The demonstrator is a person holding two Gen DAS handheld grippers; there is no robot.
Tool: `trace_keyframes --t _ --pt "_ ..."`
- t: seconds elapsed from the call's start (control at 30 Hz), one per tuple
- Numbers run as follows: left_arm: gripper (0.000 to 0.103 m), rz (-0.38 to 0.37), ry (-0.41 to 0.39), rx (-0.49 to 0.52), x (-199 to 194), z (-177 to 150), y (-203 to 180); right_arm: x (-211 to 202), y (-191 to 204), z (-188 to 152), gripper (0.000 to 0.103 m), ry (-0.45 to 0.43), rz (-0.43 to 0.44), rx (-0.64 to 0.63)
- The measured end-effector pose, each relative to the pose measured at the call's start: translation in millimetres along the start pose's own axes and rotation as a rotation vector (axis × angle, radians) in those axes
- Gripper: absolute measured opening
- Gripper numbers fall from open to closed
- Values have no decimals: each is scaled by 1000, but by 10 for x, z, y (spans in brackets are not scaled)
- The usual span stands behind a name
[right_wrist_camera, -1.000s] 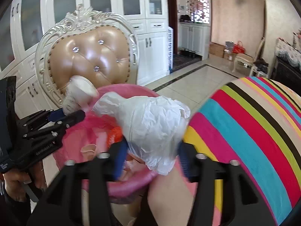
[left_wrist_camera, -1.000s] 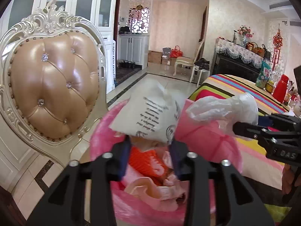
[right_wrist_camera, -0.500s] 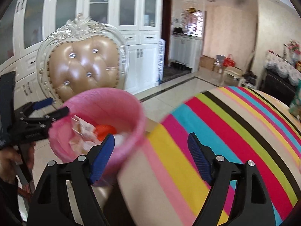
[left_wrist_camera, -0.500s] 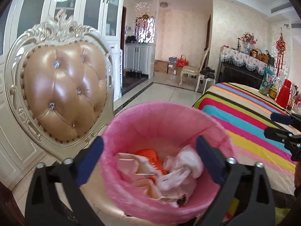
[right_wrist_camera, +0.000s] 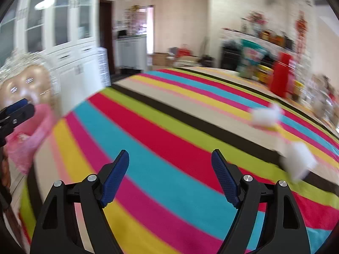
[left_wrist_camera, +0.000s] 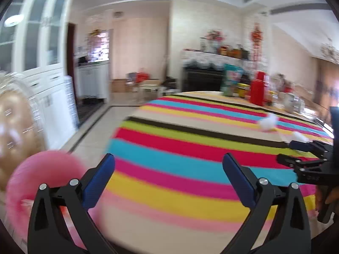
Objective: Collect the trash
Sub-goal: 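Move both open tools back over the table toward the foam blocks, then grasp a white foam block with the right tool while the left tool grasps another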
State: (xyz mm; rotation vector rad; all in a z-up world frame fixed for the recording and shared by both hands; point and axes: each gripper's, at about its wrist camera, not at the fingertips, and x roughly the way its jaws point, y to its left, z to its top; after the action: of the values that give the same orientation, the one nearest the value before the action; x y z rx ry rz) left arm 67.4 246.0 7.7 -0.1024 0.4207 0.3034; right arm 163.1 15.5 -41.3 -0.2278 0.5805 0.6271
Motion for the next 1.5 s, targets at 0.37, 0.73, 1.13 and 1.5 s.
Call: trace_keyframes --t 0.37,0.73,1.13,1.5 --pt "98 -223 79 63 750 166 -1622 -189 -1711 -265 78 -5 -216 244" --pt "98 -226 176 159 1437 173 -2404 452 -2272 -241 79 136 -228 275" --pt "98 -226 290 128 2381 278 -2703 601 -2338 -257 49 160 -176 261" --pt "98 -253 362 153 3324 465 -3365 317 -2569 -303 46 3 -260 434"
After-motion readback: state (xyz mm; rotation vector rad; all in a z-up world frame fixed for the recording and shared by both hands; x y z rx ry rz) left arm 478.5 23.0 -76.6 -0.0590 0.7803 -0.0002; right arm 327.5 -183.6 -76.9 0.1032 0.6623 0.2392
